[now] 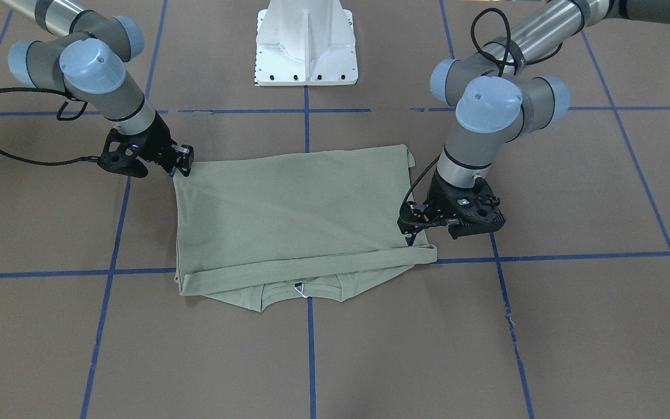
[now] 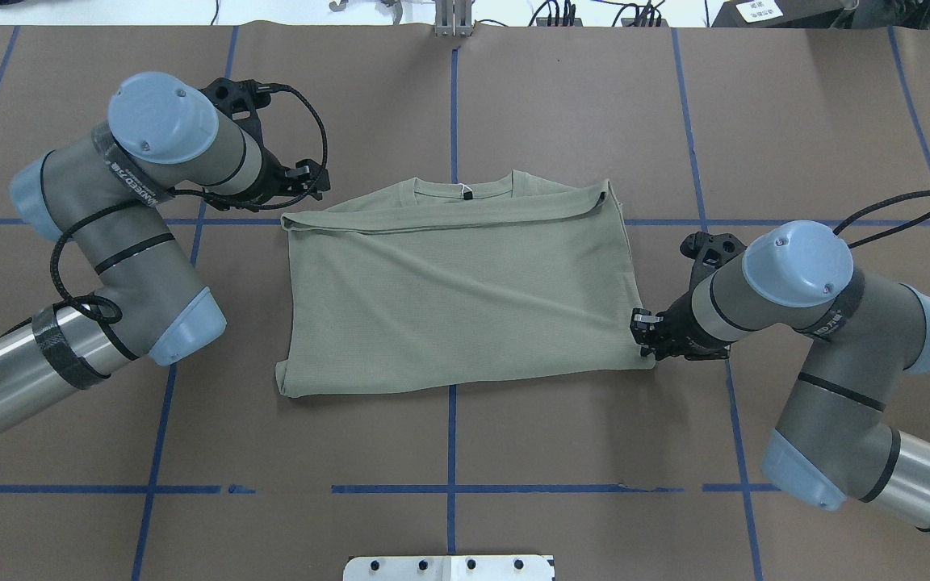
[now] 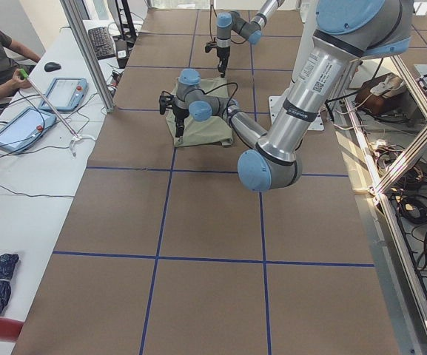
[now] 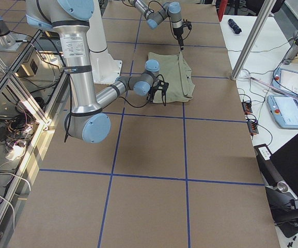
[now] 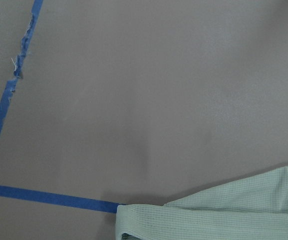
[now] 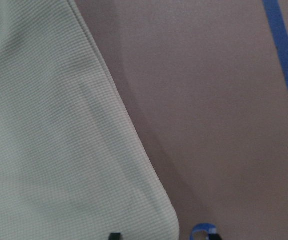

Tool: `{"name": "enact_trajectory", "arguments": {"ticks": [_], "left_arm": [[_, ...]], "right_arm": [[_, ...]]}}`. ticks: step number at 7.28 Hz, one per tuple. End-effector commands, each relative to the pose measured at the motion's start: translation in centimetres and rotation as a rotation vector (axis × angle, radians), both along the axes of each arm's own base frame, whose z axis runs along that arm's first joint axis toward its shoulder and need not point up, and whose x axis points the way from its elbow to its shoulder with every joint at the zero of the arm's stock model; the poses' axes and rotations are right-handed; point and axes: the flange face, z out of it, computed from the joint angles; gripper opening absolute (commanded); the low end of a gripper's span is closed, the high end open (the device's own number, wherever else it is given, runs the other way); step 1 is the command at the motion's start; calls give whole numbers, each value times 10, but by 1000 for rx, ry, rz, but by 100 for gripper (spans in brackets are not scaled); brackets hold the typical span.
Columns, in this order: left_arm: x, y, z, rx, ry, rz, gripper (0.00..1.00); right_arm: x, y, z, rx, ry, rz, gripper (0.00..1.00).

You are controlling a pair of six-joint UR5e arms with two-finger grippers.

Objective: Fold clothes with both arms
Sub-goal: 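Move the right gripper to the folded shirt's side edge and grasp it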

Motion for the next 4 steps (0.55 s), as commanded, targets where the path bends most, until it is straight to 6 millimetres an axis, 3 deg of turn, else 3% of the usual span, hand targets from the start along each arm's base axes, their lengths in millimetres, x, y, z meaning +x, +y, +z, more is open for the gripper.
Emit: {"name": "enact_trajectory", "arguments": {"ticks": [1, 4], "left_arm": [[1, 0, 1, 0, -1, 1, 98], [1, 0, 0, 1, 0, -1, 96]], "right_arm": [[3, -1, -5, 1, -10, 1, 0], [23, 10, -19, 9, -39, 2, 0]]}}
